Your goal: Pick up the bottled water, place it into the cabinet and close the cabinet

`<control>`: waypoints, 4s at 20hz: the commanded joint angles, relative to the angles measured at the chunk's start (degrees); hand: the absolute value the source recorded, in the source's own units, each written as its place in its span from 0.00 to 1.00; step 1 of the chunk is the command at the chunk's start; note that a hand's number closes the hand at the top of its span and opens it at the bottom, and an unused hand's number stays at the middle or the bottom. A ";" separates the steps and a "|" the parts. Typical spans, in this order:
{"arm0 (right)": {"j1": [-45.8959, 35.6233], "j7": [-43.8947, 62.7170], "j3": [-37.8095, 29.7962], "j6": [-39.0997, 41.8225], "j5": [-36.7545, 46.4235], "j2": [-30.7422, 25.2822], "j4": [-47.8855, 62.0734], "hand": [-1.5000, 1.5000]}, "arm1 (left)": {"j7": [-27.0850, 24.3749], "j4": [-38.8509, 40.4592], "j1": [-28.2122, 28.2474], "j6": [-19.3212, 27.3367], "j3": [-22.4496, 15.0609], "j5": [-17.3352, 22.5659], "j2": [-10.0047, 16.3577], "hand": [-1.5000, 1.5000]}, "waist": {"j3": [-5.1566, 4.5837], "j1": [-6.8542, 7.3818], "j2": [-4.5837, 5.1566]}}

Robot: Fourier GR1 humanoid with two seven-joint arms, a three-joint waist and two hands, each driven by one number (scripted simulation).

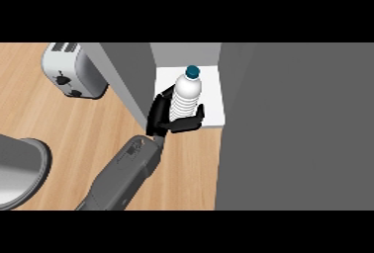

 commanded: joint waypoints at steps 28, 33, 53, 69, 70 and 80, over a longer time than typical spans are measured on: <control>-0.13 -0.52 -6.22 6.02 -5.54 -1.62 -3.21 0.00 | -1.95 36.63 -29.48 23.36 2.72 0.98 0.26 0.00 | -0.08 -2.61 2.01; 1.18 -1.49 -6.82 6.74 -6.24 -1.38 -3.57 0.00 | -11.74 27.97 -28.89 16.35 9.51 6.69 2.12 1.00 | -0.22 -1.54 1.52; 2.51 2.59 -2.11 5.53 -1.44 -0.77 -7.58 0.00 | -11.23 6.13 -12.18 -8.98 -3.08 21.49 -0.01 1.00 | -0.10 0.84 -0.55; 7.08 1.21 3.43 0.08 5.30 -2.44 -9.35 0.00 | -8.66 -32.57 24.33 -6.50 -15.71 22.03 14.22 0.00 | -0.10 3.72 -1.12; 5.02 2.12 2.28 -0.37 4.57 -2.44 -10.00 0.00 | -8.95 -35.79 26.56 -3.90 -17.22 20.87 13.74 0.00 | -0.07 4.38 -0.95; -3.30 3.50 3.34 9.00 13.46 -17.88 -9.25 1.00 | -15.62 -46.62 41.62 -14.87 -14.82 22.64 28.62 0.00 | -0.43 6.20 -1.23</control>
